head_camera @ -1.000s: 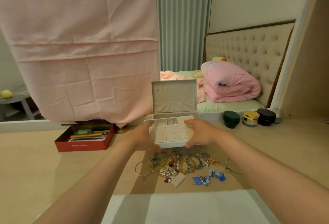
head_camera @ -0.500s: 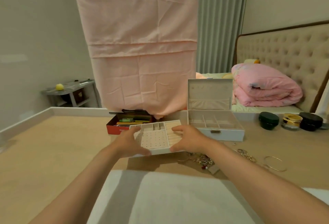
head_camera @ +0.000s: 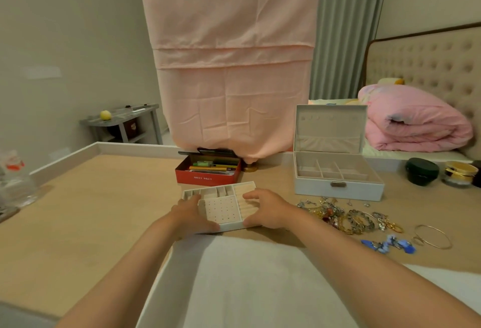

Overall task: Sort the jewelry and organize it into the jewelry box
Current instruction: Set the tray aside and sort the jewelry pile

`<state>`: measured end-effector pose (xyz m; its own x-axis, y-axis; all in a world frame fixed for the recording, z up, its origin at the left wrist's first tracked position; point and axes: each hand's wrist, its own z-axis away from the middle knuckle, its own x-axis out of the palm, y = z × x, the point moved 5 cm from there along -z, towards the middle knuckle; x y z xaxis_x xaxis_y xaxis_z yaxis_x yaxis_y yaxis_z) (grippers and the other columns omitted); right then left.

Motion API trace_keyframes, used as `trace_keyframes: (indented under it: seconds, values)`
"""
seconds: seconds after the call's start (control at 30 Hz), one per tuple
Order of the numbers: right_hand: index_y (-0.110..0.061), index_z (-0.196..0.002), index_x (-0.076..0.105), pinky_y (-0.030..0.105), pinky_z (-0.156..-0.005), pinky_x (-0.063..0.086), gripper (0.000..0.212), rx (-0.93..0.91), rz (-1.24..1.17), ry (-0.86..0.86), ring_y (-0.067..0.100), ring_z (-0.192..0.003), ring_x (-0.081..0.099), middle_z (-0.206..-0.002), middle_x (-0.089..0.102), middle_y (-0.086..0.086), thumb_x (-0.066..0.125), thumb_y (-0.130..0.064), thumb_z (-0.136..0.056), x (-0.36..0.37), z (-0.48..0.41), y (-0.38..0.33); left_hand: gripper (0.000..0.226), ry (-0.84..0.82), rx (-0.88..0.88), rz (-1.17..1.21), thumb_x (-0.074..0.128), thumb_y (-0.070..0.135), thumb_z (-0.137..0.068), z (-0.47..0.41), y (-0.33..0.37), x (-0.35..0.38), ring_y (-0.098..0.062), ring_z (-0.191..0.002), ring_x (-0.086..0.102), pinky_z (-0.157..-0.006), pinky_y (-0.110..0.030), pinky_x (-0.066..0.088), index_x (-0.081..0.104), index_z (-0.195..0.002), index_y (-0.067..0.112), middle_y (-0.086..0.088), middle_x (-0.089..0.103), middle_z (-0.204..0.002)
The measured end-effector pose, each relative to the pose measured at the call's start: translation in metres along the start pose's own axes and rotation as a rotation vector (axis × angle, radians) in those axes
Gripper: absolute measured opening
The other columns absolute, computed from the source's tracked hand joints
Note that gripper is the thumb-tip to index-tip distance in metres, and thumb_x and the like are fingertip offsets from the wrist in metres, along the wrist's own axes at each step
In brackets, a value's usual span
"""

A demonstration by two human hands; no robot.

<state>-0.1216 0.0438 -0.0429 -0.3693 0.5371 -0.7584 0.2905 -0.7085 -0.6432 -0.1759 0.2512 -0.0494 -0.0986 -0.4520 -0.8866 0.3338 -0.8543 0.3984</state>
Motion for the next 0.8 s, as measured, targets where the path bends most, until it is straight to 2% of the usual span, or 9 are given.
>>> trace_keyframes:
  seconds: [0.13,0.2,0.27,0.4,0.5,0.57,0.67,0.8]
  values:
    - [-0.023,-0.151,0.043,0.036,-0.115,0.035,0.078,-0.021,0.042,-0.007,0.023,-0.145,0.034,-0.159,0.036,-0.001,0.082,-0.025,-0.083,-0.009,0.0,0.009,0.106,0.024,0.045,-0.114,0.077,0.064,-0.066,-0.003,0.022,0.004,-0.029,-0.142,0.032,-0.113,-0.048,0.039,0.021,-0.151,0.033,-0.003,0.032,-0.156]
    - [-0.023,-0.151,0.043,0.035,-0.114,0.037,0.076,-0.041,0.039,0.002,0.022,-0.143,0.038,-0.157,0.039,0.0,0.08,-0.023,-0.085,-0.019,0.002,0.016,0.099,0.086,0.14,-0.207,0.075,0.06,-0.074,-0.001,0.042,0.004,-0.03,-0.148,0.022,-0.117,-0.051,0.029,0.02,-0.151,0.031,-0.003,0.026,-0.159]
    - [-0.025,-0.148,0.048,0.033,-0.109,0.041,0.068,-0.053,-0.011,0.055,0.02,-0.137,0.045,-0.152,0.046,0.0,0.077,-0.02,-0.087,-0.039,0.005,0.024,0.089,0.135,0.237,-0.202,0.073,0.054,-0.08,0.003,0.066,0.003,-0.03,-0.149,0.019,-0.119,-0.052,0.023,0.025,-0.152,0.031,-0.003,0.026,-0.161]
    - [-0.023,-0.132,0.063,0.031,-0.099,0.053,0.041,-0.039,-0.012,0.163,0.011,-0.11,0.063,-0.132,0.064,-0.002,0.07,-0.014,-0.093,-0.088,0.02,0.051,0.052,0.149,0.436,-0.033,0.067,0.037,-0.091,0.005,0.124,0.015,-0.02,-0.133,0.042,-0.109,-0.04,0.041,0.049,-0.14,0.034,0.004,0.05,-0.145]
    - [-0.02,-0.119,0.072,0.024,-0.095,0.051,0.028,-0.035,0.109,0.147,0.007,-0.104,0.064,-0.117,0.072,-0.004,0.068,-0.011,-0.093,-0.102,0.035,0.067,0.034,0.095,0.531,-0.047,0.064,0.031,-0.093,0.007,0.16,0.036,-0.012,-0.113,0.056,-0.099,-0.033,0.05,0.062,-0.127,0.033,0.009,0.062,-0.129]
    - [-0.021,-0.116,0.075,0.018,-0.088,0.047,0.025,-0.024,0.162,0.096,0.006,-0.102,0.064,-0.114,0.072,-0.006,0.068,-0.012,-0.093,-0.099,0.042,0.075,0.029,0.026,0.534,-0.113,0.065,0.036,-0.092,0.008,0.173,0.053,-0.012,-0.104,0.058,-0.093,-0.031,0.051,0.069,-0.12,0.031,0.01,0.065,-0.121]
    - [-0.023,-0.11,0.078,0.025,-0.093,0.052,0.021,-0.021,0.208,0.031,0.006,-0.1,0.066,-0.111,0.074,-0.009,0.072,-0.016,-0.09,-0.089,0.045,0.083,0.025,-0.03,0.542,-0.25,0.064,0.048,-0.09,0.006,0.179,0.072,-0.014,-0.097,0.061,-0.089,-0.032,0.053,0.075,-0.109,0.035,0.011,0.069,-0.11]
    - [-0.029,-0.101,0.08,0.034,-0.092,0.055,0.017,-0.045,0.3,-0.04,0.005,-0.096,0.066,-0.102,0.075,-0.015,0.076,-0.026,-0.085,-0.075,0.042,0.09,0.019,-0.046,0.547,-0.327,0.066,0.037,-0.092,0.0,0.184,0.078,-0.016,-0.095,0.063,-0.089,-0.031,0.054,0.078,-0.105,0.032,0.007,0.07,-0.109]
